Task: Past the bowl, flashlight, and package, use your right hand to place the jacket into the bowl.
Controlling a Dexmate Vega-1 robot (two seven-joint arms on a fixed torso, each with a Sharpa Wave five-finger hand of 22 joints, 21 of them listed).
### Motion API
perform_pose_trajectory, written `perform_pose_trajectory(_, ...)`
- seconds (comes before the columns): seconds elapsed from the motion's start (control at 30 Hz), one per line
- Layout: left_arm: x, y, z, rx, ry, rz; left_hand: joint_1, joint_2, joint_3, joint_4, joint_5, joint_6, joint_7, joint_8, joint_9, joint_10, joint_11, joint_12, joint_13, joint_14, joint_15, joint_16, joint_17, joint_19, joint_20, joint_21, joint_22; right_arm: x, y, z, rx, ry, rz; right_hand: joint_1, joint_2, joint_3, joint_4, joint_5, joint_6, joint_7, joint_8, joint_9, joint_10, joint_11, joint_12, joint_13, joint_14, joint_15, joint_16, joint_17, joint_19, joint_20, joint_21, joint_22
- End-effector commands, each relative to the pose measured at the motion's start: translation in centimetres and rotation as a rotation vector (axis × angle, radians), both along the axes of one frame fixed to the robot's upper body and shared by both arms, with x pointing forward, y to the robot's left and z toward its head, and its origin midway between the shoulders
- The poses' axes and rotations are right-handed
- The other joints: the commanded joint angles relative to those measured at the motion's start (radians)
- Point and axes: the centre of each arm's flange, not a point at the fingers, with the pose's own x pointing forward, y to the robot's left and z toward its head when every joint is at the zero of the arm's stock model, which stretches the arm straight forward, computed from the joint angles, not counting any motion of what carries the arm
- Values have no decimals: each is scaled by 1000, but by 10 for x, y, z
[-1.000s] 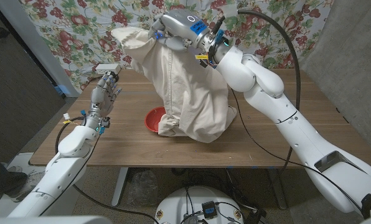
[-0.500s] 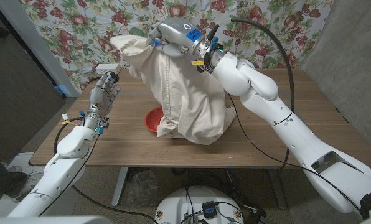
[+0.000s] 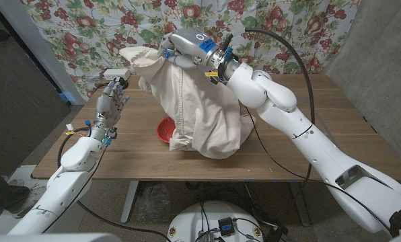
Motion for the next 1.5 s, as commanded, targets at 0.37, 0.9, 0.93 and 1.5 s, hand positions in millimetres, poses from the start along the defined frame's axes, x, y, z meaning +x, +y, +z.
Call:
perform_pose_trajectory(0.37,5,2,-3,-5,9,-2,-1,109,-3,1,4,-45,-3,1,4,-78,0,1,4,-73,4,0,0,3,5,-1,2,14,9,-15,-29,28,-11,17,4,-4,0,5,10,-2,-5,1,8,-2,0,5,48,-91,1,4,-4,-95,14,-2)
perform_pose_trajectory(0.9,8,2,-3,-4,13,0,-1,108,-4,1,4,-45,-3,0,4,-79,0,0,4,-73,4,0,0,3,4,-1,2,23,13,-26,-35,40,-14,18,4,-4,0,6,9,-3,-6,3,10,0,-2,7,47,-91,-3,7,-7,-95,21,-6)
perform_pose_trajectory(0.93,7,2,-3,-4,11,-1,-1,108,-4,1,4,-45,-3,0,4,-79,0,1,4,-73,4,0,0,3,5,-1,2,23,14,-26,-37,44,-11,18,4,-5,0,6,8,-3,-6,3,9,-1,-2,8,47,-91,-3,7,-7,-95,22,-6)
perform_pose_trajectory(1.5,5,1,-3,5,15,4,-1,109,-4,1,4,-44,-2,1,4,-78,0,1,4,-73,4,0,0,3,4,-1,2,34,23,-40,-58,71,-14,19,4,-5,0,6,7,-3,-8,3,7,0,-4,12,47,-91,-7,10,-12,-95,30,-10)
